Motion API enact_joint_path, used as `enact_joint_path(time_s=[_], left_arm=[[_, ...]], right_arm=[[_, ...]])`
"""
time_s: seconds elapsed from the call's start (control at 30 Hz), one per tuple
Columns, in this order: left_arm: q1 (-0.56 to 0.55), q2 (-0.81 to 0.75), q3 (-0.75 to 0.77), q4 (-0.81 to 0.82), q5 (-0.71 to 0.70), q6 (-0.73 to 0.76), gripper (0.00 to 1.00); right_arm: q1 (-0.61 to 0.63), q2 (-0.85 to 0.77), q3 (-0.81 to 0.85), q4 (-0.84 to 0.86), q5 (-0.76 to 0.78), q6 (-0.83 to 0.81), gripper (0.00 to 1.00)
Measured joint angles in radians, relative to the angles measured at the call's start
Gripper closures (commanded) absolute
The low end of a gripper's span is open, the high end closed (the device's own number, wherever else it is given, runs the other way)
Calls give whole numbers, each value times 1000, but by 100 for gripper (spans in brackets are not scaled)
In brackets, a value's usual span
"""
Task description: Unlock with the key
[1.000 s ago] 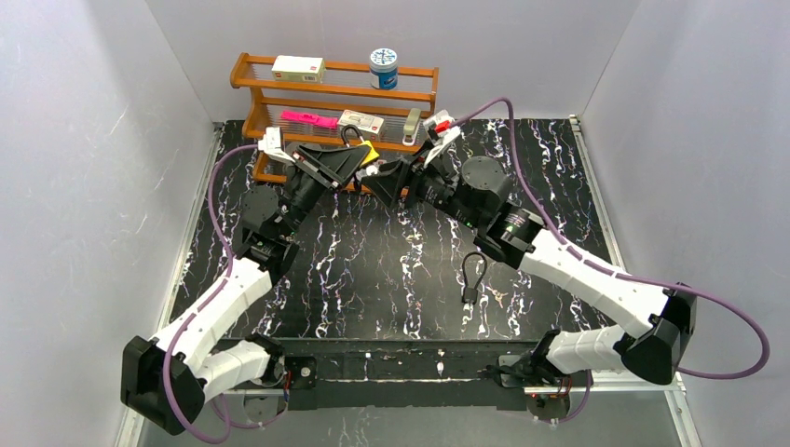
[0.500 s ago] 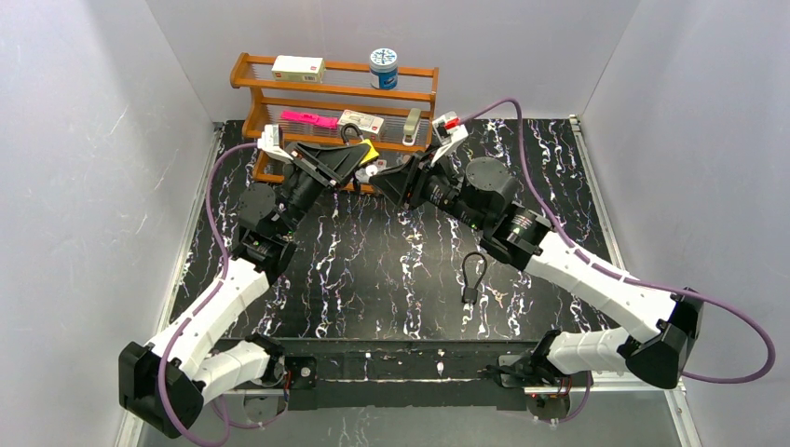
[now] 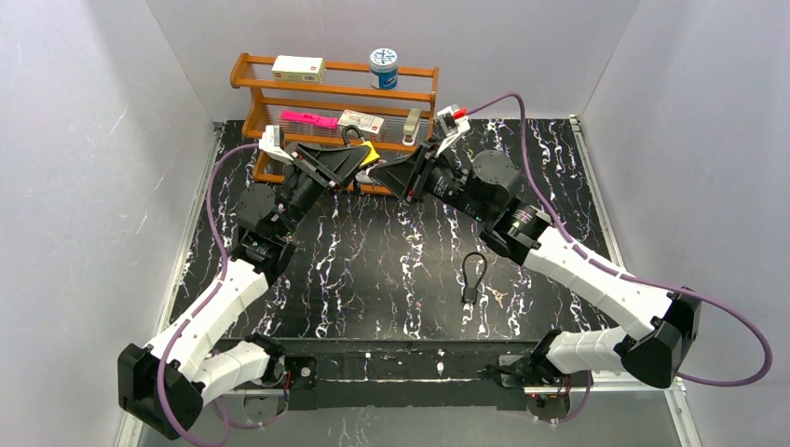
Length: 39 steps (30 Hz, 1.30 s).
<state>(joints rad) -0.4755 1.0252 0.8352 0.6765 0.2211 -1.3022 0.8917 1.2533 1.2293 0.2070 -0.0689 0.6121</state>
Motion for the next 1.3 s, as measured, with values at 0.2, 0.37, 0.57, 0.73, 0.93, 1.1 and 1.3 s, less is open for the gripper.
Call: enact_joint_path(time_s=[0.2,0.37,0.57,0.73,0.93,1.1,1.3], left_arm=[[0,-8,0,-9,-2,-4,100],[0,-8,0,-9,-2,-7,100],[1,-10,0,-6,-11,-6,100],[2,-21,0,-9,-31,-3,100],[5,-33,0,-94,-85,22,100],[5,-34,0,-216,-148,55,100],[4,-34,33,-351,-187,76,100]], right_arm=[[-14,21,7,13,-49,18,72],[-15,27,13,12,-69,12,80],[-23,43,36,-1,-83,16,99],[-26,61,69,-24,-91,5,99],[-22,99,102,-68,-73,-140,99],[-3,130,104,-101,-15,-305,99],[7,147,102,-137,119,-512,99]])
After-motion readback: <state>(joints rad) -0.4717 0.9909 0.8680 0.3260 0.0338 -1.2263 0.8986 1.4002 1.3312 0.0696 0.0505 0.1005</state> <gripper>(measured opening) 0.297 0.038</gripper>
